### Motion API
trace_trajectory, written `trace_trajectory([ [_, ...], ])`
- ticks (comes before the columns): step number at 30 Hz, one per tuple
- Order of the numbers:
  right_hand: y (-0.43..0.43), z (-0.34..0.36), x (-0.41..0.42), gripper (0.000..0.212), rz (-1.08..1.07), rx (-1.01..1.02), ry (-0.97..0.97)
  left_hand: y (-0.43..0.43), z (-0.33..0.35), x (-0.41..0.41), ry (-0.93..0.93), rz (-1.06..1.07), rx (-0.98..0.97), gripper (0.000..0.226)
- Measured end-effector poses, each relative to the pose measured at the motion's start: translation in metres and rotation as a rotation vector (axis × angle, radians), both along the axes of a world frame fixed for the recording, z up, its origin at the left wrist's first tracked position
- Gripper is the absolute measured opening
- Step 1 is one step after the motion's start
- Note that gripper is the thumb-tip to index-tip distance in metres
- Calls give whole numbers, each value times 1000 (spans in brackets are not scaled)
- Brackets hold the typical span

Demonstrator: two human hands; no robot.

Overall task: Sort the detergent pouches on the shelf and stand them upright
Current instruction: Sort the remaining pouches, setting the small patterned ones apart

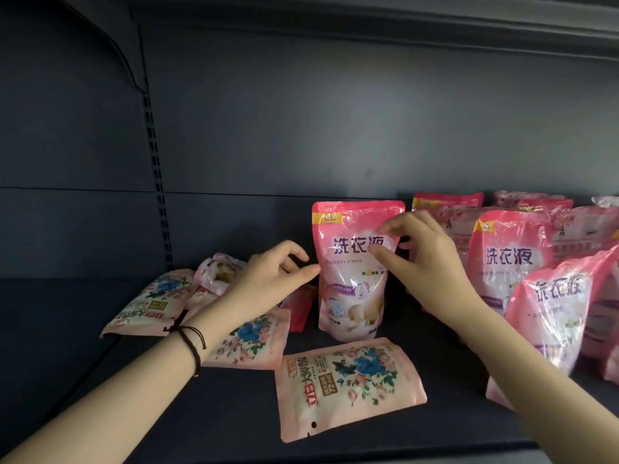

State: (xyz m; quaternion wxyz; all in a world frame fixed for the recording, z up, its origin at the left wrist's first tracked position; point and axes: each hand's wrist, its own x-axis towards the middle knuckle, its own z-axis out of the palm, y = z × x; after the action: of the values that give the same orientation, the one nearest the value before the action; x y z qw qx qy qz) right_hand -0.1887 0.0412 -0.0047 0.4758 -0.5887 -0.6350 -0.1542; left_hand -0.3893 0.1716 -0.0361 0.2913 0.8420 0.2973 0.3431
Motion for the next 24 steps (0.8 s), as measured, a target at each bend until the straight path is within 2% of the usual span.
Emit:
trace_trajectory([
  [2, -2, 1, -8, 23, 115, -212, -80, -5, -3, -11, 176, -18, 74, 34],
  [5, 2, 0, -16, 36, 285, -608, -210, -12, -6, -20, 388, -45, 184, 42],
  [7, 3, -4, -23, 46, 325, -896, -238, -18, -6, -24, 532, -76, 236, 49],
  [9, 8, -11, -26, 56, 303, -1060, -335, -26, -6, -28, 674, -89, 272, 54],
  [14, 17, -21, -35, 79, 235, -1223, -507, -44, -10, -33, 868, -5, 474, 59],
  [18, 19, -25, -37, 90, 190, -1313, -518, -54, -11, -37, 868, 27, 399, 54],
  [19, 18, -25, -37, 88, 192, -1305, -494, -57, -12, -37, 852, 47, 368, 48],
  [21, 15, -26, -34, 69, 243, -1277, -401, -62, -16, -37, 775, 99, 304, 40],
  [24, 7, -29, -25, 35, 329, -1179, -110, -63, -20, -37, 603, 148, 132, 42],
])
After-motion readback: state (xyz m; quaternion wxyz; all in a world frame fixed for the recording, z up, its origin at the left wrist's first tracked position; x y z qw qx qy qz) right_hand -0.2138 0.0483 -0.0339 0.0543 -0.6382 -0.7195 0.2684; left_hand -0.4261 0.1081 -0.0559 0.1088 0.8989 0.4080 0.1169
